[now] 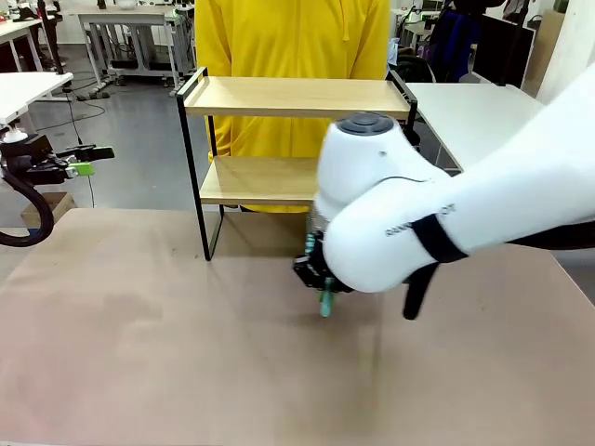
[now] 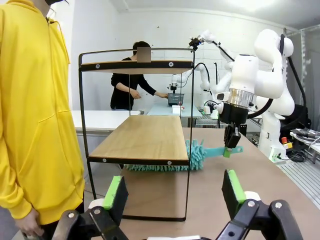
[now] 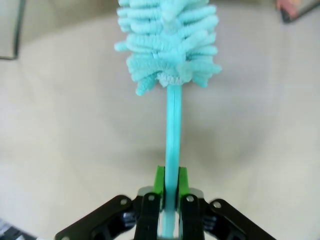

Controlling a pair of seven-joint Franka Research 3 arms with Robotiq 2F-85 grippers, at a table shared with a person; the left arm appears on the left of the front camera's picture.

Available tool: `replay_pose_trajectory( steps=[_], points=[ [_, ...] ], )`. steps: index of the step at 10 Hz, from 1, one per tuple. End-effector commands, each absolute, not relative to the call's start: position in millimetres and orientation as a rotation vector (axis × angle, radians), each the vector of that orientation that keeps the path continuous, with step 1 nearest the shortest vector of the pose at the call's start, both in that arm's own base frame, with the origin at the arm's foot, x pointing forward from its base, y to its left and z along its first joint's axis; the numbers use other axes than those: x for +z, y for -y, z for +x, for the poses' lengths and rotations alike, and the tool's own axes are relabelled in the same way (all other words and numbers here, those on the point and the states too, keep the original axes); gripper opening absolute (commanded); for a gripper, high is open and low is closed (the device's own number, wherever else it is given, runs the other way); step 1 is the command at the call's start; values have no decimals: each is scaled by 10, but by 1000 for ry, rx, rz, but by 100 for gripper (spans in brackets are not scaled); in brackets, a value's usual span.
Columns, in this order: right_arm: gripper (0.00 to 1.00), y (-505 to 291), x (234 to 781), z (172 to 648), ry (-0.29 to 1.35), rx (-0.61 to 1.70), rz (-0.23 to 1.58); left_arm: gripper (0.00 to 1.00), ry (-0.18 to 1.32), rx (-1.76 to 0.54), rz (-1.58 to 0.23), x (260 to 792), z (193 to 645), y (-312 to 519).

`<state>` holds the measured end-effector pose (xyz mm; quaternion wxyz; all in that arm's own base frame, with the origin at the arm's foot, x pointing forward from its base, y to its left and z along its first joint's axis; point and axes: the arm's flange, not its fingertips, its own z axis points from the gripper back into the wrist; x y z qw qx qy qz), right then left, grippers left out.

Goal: Clean the shelf.
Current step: Clean the specific section of the Shelf indicated by the human with the Duster.

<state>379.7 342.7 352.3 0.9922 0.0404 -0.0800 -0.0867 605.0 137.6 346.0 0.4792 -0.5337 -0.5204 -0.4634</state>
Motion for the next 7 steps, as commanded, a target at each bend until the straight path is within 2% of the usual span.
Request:
replay_pose_trajectory(
  steps=[1, 4, 5, 6, 7],
  points=[
    [13, -3001, 3593, 3659, 97, -168, 95, 100, 1280, -1135, -1299, 3481, 6025, -1365],
    [13, -2555, 3776, 3445, 138, -215, 48, 100, 1280, -1135, -1299, 3481, 6025, -1365],
    [13, -2589, 3808, 3413, 157, -173, 30, 100, 1280, -1135, -1299, 3481, 6025, -1365],
    [13, -2753, 3798, 3494, 221, -81, 98, 100, 1280, -1135, -1299, 3481, 6025, -1365],
    [13, -2576, 3733, 3491, 146, -216, 36, 100, 1280, -1135, -1299, 3481, 6025, -1365]
  ],
)
